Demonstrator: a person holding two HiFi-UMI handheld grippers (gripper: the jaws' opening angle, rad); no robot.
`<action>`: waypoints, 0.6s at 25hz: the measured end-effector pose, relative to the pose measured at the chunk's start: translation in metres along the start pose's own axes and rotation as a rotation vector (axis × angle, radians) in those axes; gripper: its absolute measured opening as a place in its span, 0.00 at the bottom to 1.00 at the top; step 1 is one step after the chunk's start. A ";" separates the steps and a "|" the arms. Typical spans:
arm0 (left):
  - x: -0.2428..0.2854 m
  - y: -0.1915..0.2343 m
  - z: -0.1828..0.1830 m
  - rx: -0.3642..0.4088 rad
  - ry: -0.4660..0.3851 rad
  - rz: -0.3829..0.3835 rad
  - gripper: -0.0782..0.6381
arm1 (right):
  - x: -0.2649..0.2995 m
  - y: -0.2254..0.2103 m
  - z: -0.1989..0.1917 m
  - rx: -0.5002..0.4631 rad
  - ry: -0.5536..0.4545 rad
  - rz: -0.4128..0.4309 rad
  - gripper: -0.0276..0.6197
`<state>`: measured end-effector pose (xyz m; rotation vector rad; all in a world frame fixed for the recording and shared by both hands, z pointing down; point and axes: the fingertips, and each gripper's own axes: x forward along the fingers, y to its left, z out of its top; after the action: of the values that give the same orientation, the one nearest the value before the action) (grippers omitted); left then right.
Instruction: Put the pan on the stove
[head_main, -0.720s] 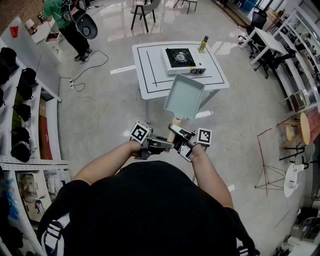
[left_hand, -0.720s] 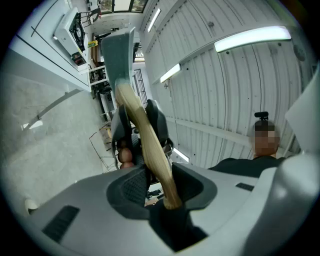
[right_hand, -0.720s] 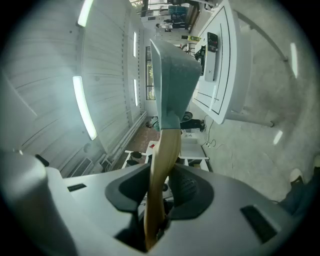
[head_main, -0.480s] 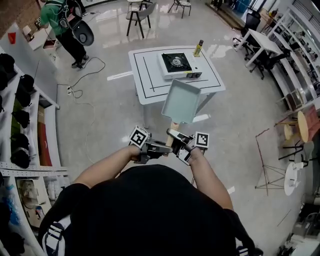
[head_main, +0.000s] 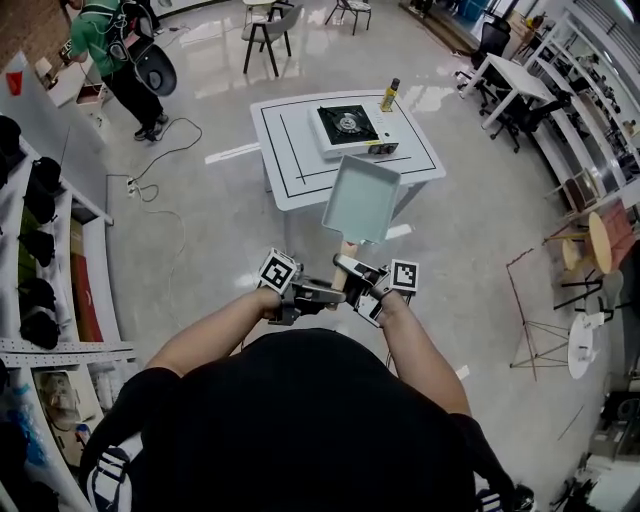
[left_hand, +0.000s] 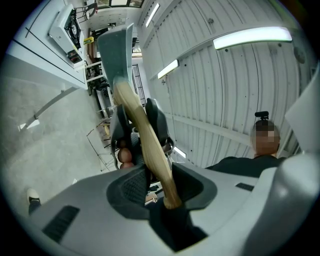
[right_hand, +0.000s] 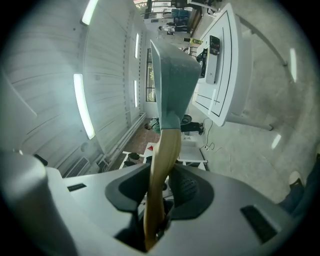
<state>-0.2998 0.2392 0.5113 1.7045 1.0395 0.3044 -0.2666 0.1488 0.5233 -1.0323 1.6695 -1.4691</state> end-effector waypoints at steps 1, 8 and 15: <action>0.000 0.000 0.000 -0.004 -0.006 -0.006 0.31 | 0.000 -0.001 0.001 -0.005 0.002 -0.001 0.22; -0.002 0.008 -0.002 0.009 0.013 0.023 0.30 | 0.000 -0.003 -0.002 0.011 -0.002 0.004 0.22; 0.001 0.015 -0.001 -0.017 0.003 0.020 0.31 | -0.005 -0.009 0.004 0.020 -0.006 0.022 0.22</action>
<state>-0.2920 0.2400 0.5248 1.7007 1.0196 0.3281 -0.2601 0.1506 0.5321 -1.0035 1.6534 -1.4647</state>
